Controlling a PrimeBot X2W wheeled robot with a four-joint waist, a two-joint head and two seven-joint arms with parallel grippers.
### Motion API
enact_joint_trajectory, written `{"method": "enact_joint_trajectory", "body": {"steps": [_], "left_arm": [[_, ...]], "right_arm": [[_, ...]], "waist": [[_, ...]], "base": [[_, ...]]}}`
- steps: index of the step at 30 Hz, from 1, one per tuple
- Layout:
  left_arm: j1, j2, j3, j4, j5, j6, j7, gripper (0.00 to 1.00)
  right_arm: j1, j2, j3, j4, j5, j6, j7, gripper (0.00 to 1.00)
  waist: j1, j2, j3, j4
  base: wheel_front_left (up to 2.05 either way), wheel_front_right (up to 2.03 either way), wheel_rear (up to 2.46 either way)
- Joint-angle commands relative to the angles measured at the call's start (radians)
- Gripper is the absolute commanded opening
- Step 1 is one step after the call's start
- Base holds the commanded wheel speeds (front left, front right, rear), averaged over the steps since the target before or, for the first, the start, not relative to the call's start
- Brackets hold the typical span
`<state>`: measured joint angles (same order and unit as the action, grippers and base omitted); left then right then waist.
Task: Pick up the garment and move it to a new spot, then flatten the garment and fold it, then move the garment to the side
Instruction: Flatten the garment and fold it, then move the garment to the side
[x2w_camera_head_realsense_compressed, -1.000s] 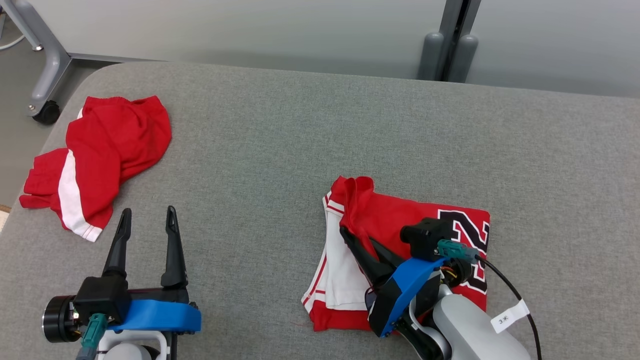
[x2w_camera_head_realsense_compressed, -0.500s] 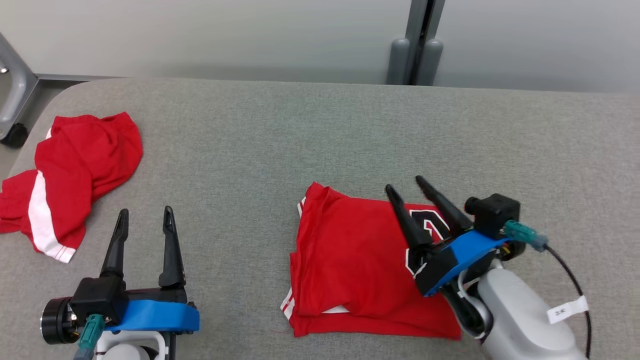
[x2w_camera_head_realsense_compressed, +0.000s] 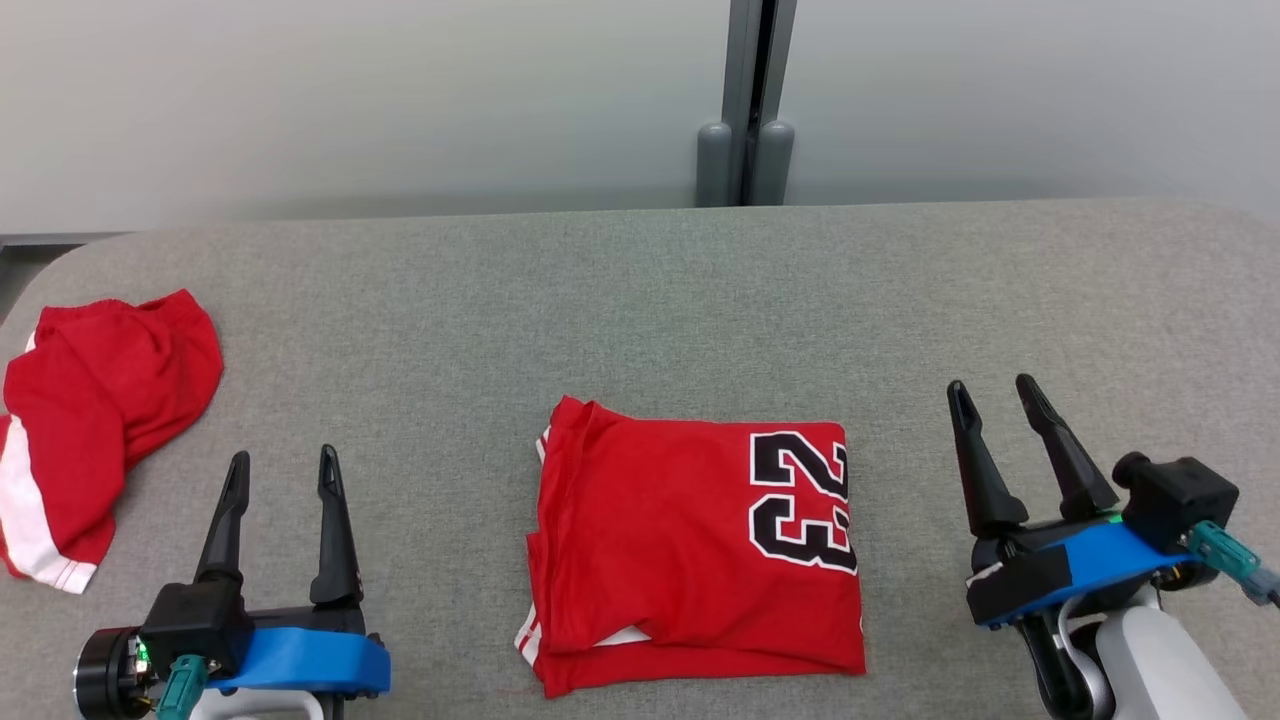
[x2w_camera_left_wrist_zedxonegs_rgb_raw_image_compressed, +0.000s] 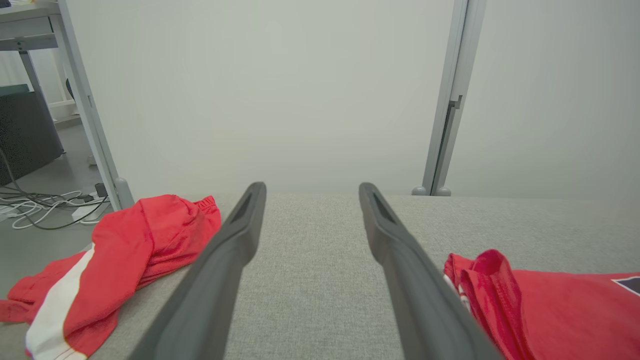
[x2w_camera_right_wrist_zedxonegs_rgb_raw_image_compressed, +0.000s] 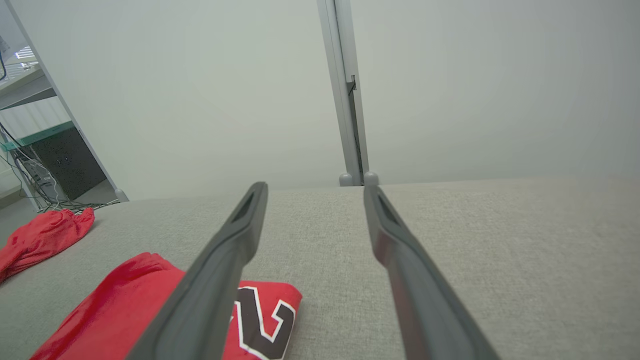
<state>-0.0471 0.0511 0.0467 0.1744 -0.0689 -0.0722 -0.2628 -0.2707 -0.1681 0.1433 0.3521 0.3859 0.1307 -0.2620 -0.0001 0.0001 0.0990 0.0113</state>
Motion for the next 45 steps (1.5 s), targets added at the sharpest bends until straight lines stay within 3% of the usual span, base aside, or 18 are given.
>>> {"method": "enact_joint_trajectory", "body": {"steps": [1, 15, 24, 45], "left_arm": [[0.014, 0.000, 0.003, -0.002, 0.012, 0.001, -0.003, 1.00], [0.098, 0.022, 0.008, 0.004, 0.037, 0.010, -0.003, 1.00], [0.119, 0.034, 0.000, 0.021, 0.041, 0.018, -0.003, 1.00], [0.114, 0.052, -0.005, 0.015, 0.028, 0.044, -0.003, 1.00]], "right_arm": [[0.045, 0.009, -0.025, -0.025, -0.025, 0.000, -0.004, 1.00], [0.215, 0.060, -0.155, -0.143, -0.144, 0.000, 0.026, 1.00], [0.303, 0.097, -0.167, -0.219, -0.201, 0.000, 0.100, 1.00], [0.268, 0.112, -0.161, -0.238, -0.225, 0.000, 0.151, 1.00]], "waist": [[0.0001, -0.0001, -0.019, -0.017], [0.0001, -0.0001, -0.084, -0.019], [0.0001, -0.0001, -0.102, -0.002], [0.0001, -0.0001, -0.098, 0.002]], "base": [[0.00, 0.00, 0.00], [0.00, 0.00, 0.00], [0.00, 0.00, 0.00], [0.00, 0.00, 0.00]]}}
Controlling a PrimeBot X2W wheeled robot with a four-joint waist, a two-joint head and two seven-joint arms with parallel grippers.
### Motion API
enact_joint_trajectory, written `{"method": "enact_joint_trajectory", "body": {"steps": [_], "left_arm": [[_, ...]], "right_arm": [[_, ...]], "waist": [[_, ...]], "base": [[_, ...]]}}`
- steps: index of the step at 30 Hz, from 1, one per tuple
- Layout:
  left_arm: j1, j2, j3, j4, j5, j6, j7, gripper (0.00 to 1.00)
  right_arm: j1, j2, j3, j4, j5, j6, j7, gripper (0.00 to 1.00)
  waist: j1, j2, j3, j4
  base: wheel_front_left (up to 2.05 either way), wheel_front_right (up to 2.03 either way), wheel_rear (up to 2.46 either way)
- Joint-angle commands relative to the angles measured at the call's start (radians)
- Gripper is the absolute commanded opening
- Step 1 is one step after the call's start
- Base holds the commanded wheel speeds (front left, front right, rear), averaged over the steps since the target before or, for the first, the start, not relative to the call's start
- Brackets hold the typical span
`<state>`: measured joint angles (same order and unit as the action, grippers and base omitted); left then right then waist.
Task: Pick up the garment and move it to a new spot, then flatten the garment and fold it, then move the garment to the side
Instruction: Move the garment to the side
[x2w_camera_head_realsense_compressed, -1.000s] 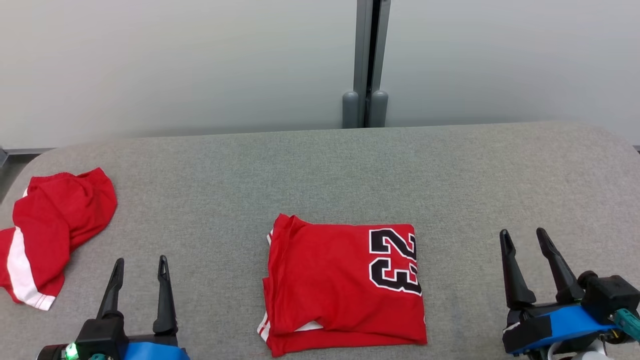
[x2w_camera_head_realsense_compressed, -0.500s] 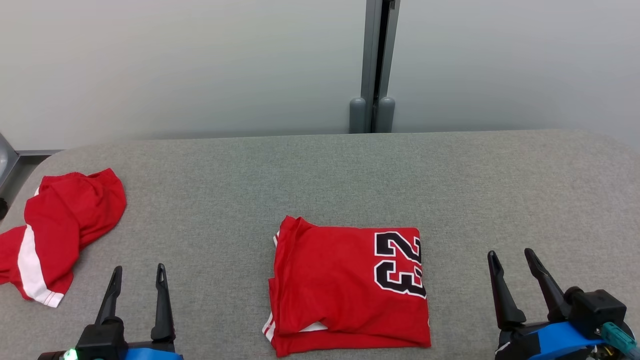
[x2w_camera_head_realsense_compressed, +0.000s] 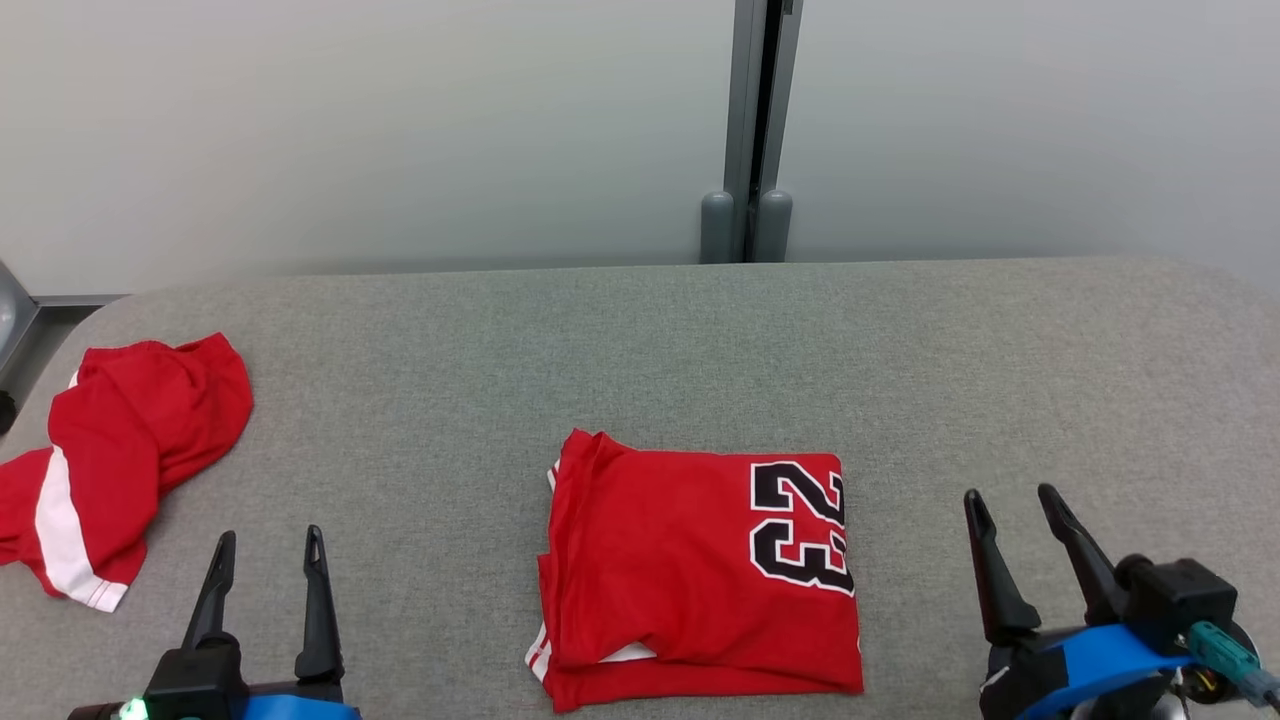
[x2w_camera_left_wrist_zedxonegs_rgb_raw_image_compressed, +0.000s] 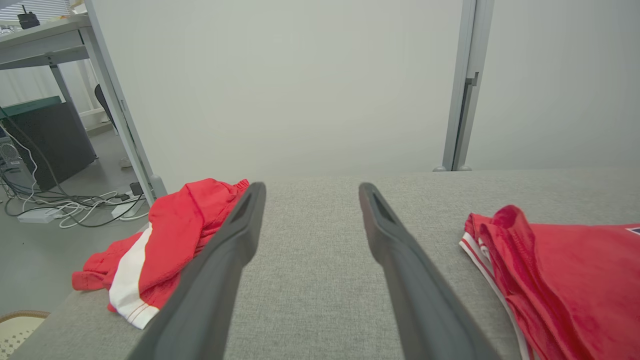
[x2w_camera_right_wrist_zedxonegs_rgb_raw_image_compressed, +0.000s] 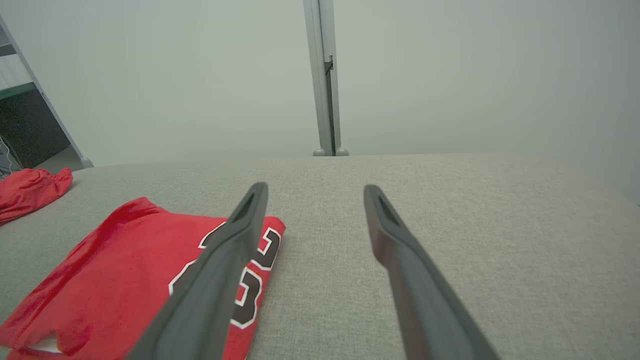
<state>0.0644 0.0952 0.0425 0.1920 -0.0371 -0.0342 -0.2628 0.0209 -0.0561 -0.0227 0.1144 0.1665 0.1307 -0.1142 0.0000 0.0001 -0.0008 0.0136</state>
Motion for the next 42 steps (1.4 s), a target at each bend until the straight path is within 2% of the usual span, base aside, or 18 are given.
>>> {"method": "enact_joint_trajectory", "body": {"steps": [1, 9, 15, 28, 42], "left_arm": [[-0.001, 0.009, 0.000, -0.003, -0.005, 0.005, -0.003, 1.00], [-0.035, 0.012, -0.010, -0.011, -0.007, 0.009, -0.003, 1.00], [-0.060, 0.005, -0.024, -0.009, -0.015, 0.010, -0.003, 1.00], [-0.094, -0.008, -0.038, -0.006, -0.027, 0.017, -0.003, 1.00], [-0.114, -0.015, -0.046, 0.005, -0.033, 0.022, -0.003, 1.00]], "right_arm": [[-0.039, -0.002, 0.012, 0.000, -0.005, 0.000, 0.007, 1.00], [-0.168, -0.017, 0.082, 0.033, 0.015, 0.000, 0.050, 1.00], [-0.223, -0.028, 0.117, 0.147, 0.040, 0.000, 0.083, 1.00], [-0.261, -0.028, 0.155, 0.386, 0.090, 0.000, 0.083, 1.00], [-0.259, -0.014, 0.225, 0.535, 0.130, 0.000, 0.080, 1.00]], "waist": [[0.0000, -0.0001, 0.005, 0.001], [0.0000, -0.0001, 0.030, 0.020], [0.0000, -0.0001, 0.058, 0.051], [0.0000, -0.0001, 0.126, 0.089], [0.0000, -0.0001, 0.144, 0.094]], "base": [[0.00, 0.00, 0.00], [0.00, 0.00, 0.00], [0.00, 0.00, 0.00], [0.00, 0.00, 0.00], [0.00, 0.00, 0.00]]}}
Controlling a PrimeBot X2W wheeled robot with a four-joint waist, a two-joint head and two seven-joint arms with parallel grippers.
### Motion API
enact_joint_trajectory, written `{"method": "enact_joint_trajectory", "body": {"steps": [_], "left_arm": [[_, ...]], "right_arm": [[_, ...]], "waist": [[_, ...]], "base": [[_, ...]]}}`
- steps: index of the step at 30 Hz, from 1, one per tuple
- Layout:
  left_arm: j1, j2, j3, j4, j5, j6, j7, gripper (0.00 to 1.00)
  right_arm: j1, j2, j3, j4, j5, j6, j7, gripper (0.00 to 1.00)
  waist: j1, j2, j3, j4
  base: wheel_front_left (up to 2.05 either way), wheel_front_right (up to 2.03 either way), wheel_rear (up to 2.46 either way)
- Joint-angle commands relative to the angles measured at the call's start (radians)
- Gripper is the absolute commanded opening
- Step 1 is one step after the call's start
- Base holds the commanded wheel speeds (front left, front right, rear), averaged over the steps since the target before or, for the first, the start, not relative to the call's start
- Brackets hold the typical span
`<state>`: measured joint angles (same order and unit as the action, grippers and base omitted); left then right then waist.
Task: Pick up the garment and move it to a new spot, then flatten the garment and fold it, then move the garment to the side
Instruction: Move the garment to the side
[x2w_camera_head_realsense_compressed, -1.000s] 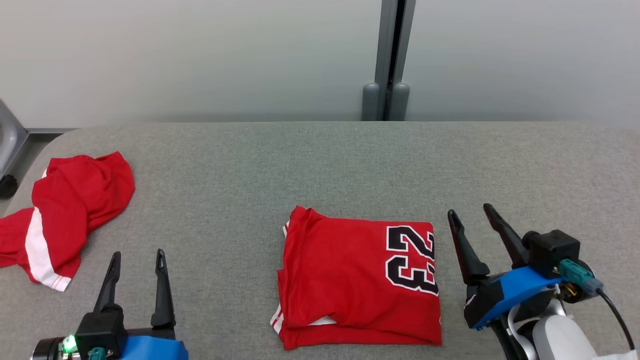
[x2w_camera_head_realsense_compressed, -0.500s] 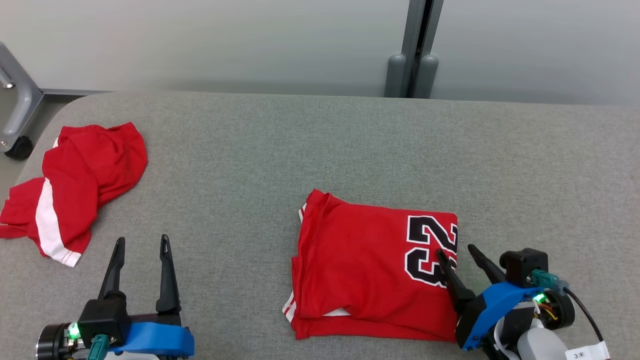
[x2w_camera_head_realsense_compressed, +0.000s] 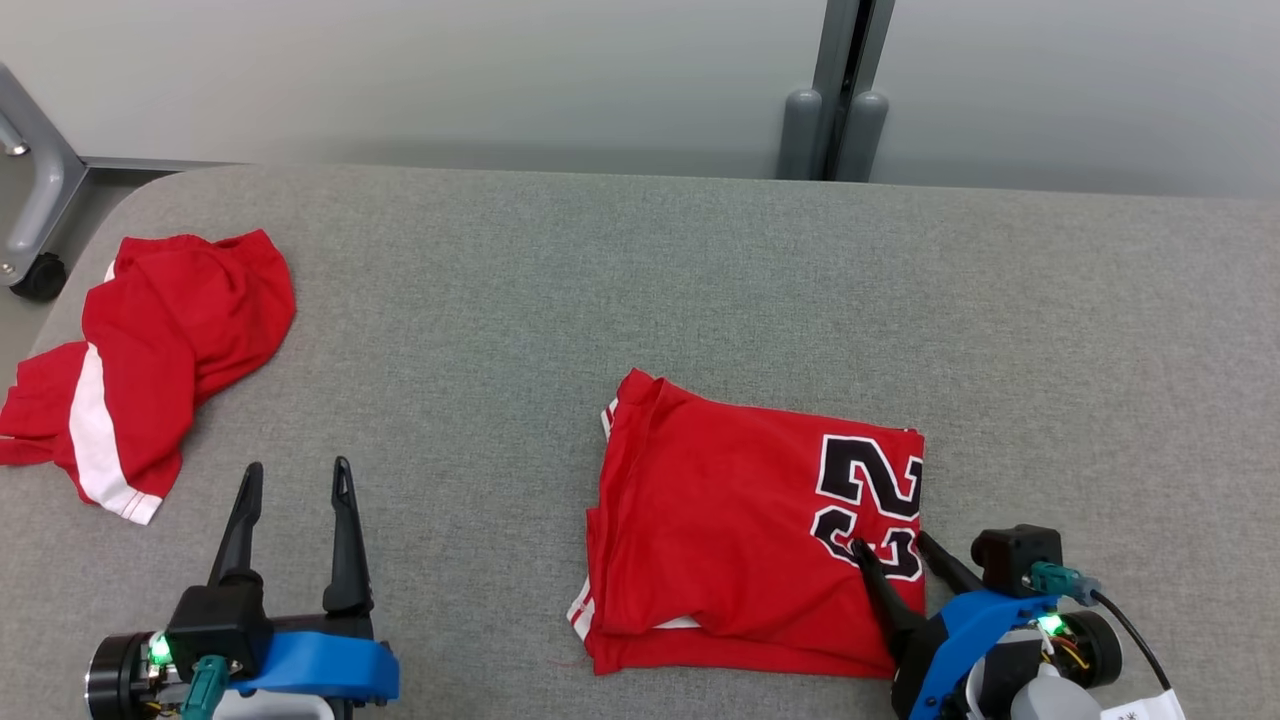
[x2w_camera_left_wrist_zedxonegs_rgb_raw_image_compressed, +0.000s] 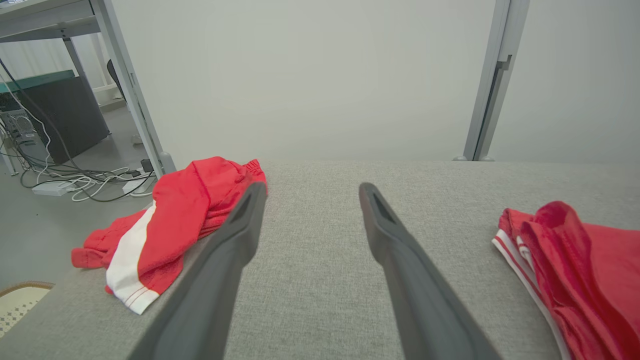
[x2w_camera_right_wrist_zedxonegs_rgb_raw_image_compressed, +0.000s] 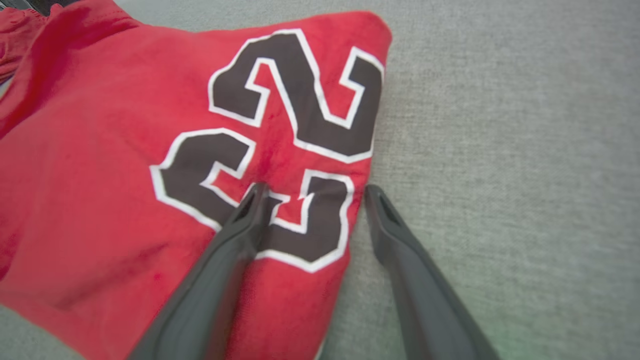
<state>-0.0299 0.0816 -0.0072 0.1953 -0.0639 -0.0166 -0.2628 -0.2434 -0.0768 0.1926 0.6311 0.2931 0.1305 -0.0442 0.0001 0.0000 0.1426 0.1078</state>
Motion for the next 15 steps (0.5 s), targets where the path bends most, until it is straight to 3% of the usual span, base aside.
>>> {"method": "enact_joint_trajectory", "body": {"steps": [1, 2, 4, 15], "left_arm": [[-0.022, 0.001, 0.005, 0.004, -0.006, 0.002, -0.003, 1.00], [-0.023, 0.001, 0.005, 0.007, -0.005, 0.000, -0.003, 1.00], [-0.024, 0.001, 0.006, 0.011, -0.006, -0.001, -0.003, 1.00], [-0.067, -0.011, 0.003, -0.021, -0.015, 0.005, -0.003, 1.00]], "right_arm": [[0.000, 0.007, 0.017, 0.027, 0.009, 0.000, 0.011, 1.00], [-0.004, 0.008, 0.026, 0.034, 0.014, 0.000, 0.012, 0.53], [-0.013, 0.005, 0.033, 0.033, 0.029, 0.000, -0.007, 0.00], [-0.158, -0.131, -0.032, 0.000, 0.036, 0.000, -0.084, 0.00]], "waist": [[-0.0001, 0.0000, 0.002, 0.000], [-0.0001, 0.0000, 0.003, 0.001], [-0.0001, 0.0000, 0.005, 0.001], [-0.0001, 0.0000, 0.073, -0.044]], "base": [[0.00, 0.00, 0.00], [0.00, 0.00, 0.00], [0.00, 0.00, 0.00], [0.00, 0.00, 0.00]]}}
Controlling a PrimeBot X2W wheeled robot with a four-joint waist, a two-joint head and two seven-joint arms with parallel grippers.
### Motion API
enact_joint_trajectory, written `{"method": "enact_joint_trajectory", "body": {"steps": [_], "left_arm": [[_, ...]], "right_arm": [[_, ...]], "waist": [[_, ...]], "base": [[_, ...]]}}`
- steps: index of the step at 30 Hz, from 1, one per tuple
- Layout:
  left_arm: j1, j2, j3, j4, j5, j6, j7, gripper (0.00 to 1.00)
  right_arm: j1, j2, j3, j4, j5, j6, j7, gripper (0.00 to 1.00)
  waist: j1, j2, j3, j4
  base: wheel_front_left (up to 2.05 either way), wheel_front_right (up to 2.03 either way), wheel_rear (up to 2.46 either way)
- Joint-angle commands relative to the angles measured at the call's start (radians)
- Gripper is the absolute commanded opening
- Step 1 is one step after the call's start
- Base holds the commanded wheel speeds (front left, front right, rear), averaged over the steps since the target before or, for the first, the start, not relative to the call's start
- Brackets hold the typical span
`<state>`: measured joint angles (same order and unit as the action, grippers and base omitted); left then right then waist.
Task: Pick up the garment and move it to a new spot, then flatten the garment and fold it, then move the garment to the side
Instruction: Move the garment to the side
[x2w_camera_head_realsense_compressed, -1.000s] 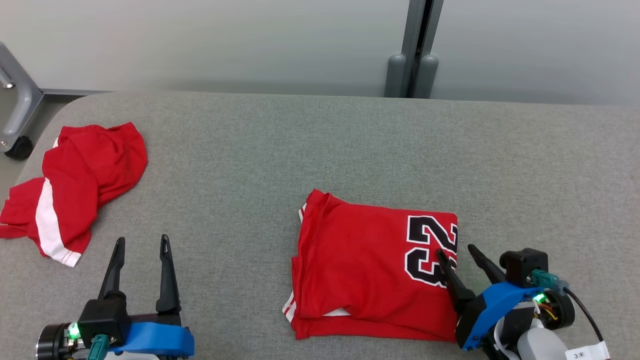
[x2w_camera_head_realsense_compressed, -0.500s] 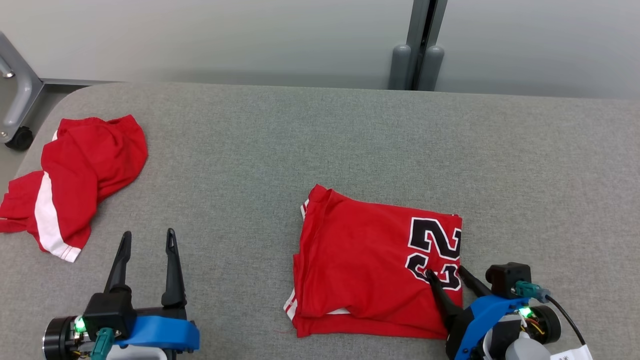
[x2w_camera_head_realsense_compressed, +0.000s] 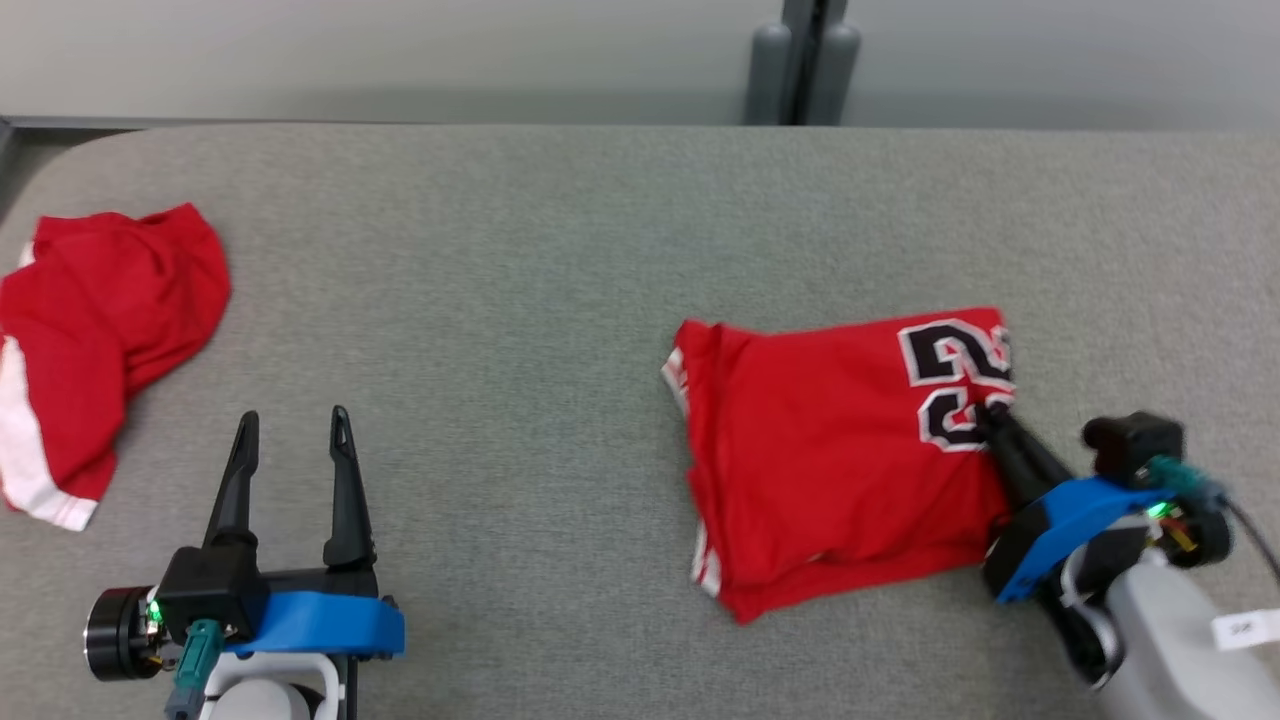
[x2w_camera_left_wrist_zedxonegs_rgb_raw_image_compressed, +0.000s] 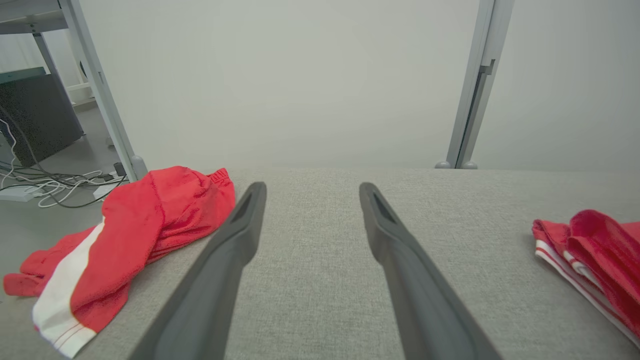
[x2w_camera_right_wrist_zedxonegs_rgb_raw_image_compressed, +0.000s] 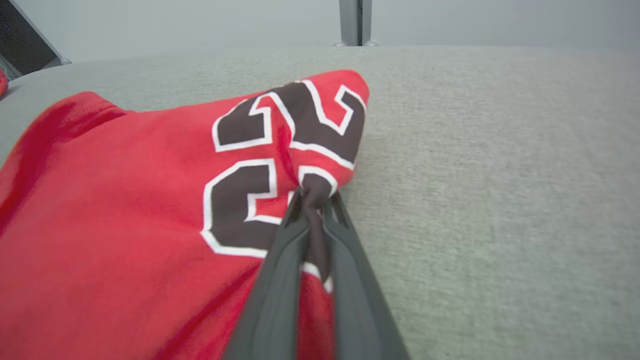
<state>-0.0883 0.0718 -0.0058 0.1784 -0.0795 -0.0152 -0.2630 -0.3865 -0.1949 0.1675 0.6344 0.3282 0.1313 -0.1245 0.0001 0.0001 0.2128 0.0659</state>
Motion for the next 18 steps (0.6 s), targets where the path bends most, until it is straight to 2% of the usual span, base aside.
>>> {"method": "enact_joint_trajectory", "body": {"steps": [1, 9, 13, 18], "left_arm": [[-0.017, -0.002, -0.001, -0.008, 0.001, 0.004, -0.002, 1.00], [-0.079, 0.009, -0.001, -0.051, 0.022, 0.005, -0.002, 1.00], [-0.111, 0.027, 0.014, -0.085, 0.031, 0.009, -0.003, 1.00], [-0.149, 0.047, 0.032, -0.107, 0.035, 0.016, -0.003, 1.00]], "right_arm": [[-0.027, -0.028, -0.015, -0.008, 0.000, -0.001, -0.004, 0.00], [-0.083, -0.134, -0.096, -0.051, 0.010, -0.001, -0.015, 0.00], [-0.106, -0.165, -0.127, -0.079, 0.017, -0.001, -0.028, 0.00], [-0.153, -0.178, -0.115, -0.104, 0.022, -0.001, -0.037, 0.00]], "waist": [[-0.0001, -0.0001, 0.014, -0.010], [-0.0001, -0.0001, 0.123, -0.093], [-0.0001, -0.0001, 0.181, -0.133], [-0.0001, -0.0001, 0.223, -0.167]], "base": [[0.00, 0.00, 0.00], [0.00, 0.00, 0.00], [0.00, 0.00, 0.00], [0.00, 0.00, 0.00]]}}
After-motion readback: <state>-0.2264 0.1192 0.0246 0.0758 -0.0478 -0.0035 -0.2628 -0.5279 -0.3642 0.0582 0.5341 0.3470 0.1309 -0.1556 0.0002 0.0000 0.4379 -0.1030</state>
